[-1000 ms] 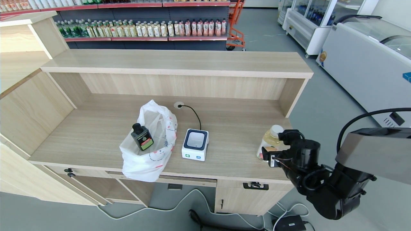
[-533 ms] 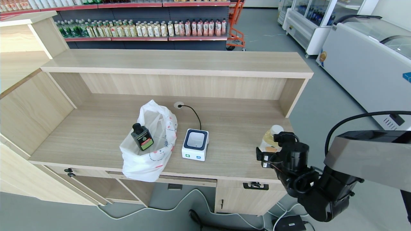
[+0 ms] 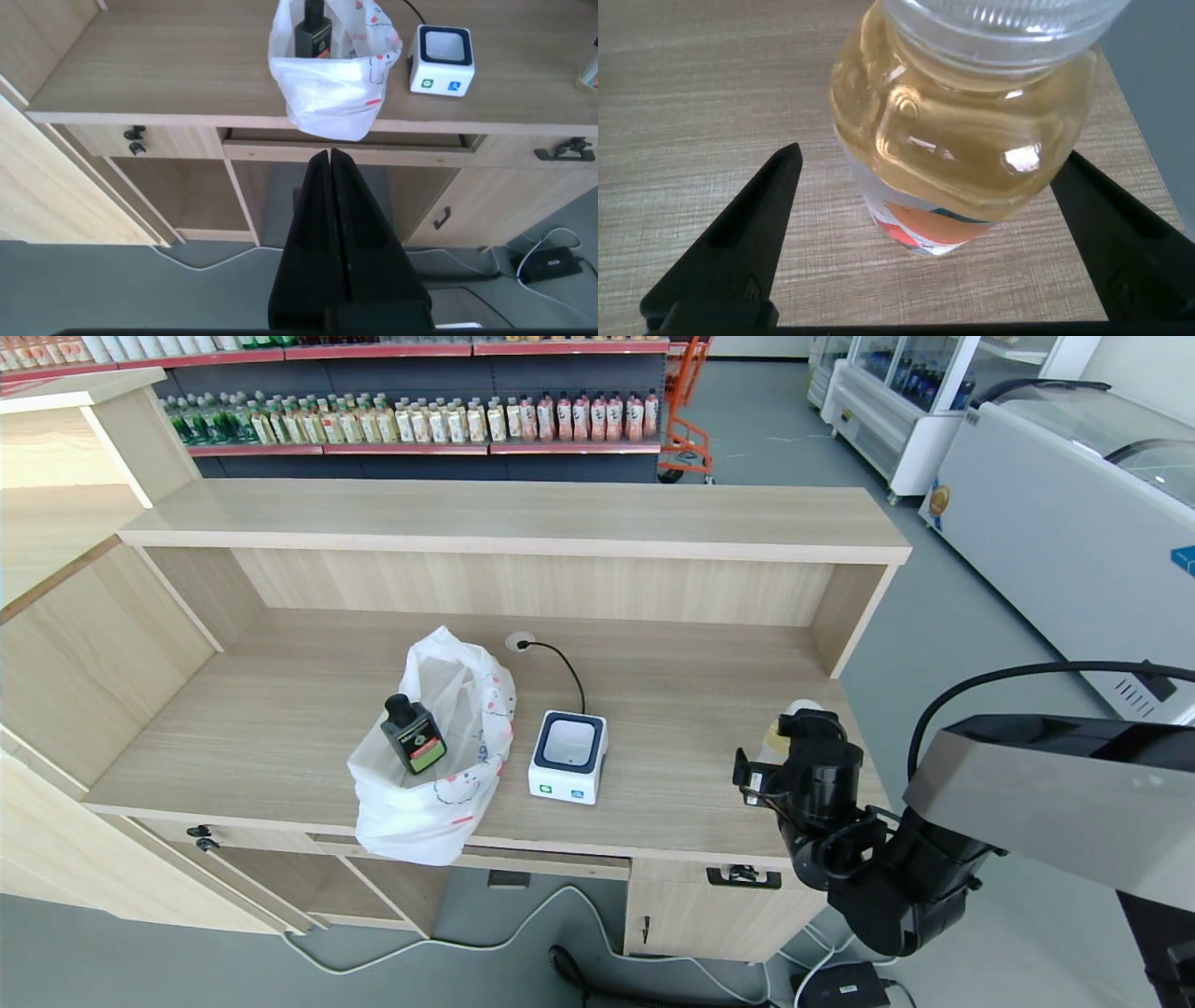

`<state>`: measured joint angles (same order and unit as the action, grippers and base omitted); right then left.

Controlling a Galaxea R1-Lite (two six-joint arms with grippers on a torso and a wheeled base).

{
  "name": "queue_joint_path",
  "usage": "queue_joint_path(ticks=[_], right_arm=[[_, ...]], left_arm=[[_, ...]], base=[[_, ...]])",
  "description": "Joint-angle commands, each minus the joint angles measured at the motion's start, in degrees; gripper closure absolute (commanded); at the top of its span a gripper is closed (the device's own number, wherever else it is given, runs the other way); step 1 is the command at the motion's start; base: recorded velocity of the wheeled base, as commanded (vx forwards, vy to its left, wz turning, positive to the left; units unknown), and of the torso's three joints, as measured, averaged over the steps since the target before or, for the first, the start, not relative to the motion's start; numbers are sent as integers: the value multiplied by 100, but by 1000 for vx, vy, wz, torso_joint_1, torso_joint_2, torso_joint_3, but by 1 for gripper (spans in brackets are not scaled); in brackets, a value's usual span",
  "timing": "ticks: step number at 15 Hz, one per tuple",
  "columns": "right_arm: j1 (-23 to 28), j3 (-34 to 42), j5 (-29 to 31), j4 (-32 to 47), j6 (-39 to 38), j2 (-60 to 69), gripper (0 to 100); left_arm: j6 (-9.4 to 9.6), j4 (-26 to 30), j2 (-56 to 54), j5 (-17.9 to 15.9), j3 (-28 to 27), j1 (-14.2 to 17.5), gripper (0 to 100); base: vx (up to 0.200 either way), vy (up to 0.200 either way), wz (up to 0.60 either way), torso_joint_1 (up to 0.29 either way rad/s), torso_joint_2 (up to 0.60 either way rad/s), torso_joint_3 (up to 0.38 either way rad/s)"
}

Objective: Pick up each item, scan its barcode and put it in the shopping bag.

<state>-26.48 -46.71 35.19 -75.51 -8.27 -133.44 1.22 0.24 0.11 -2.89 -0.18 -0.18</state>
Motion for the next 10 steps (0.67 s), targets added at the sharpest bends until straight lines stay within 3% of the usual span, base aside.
queue_joint_path(ticks=[1,10], right_arm=[[2,-189,14,45,0,-130,0],[169,-672,-21,36,176,-543,0]], left_arm=[[1,2,-2,-1,1,1,100],[1,2,-2,-1,1,1,100]], base=[[0,0,0,0,0,0],[0,0,0,0,0,0]])
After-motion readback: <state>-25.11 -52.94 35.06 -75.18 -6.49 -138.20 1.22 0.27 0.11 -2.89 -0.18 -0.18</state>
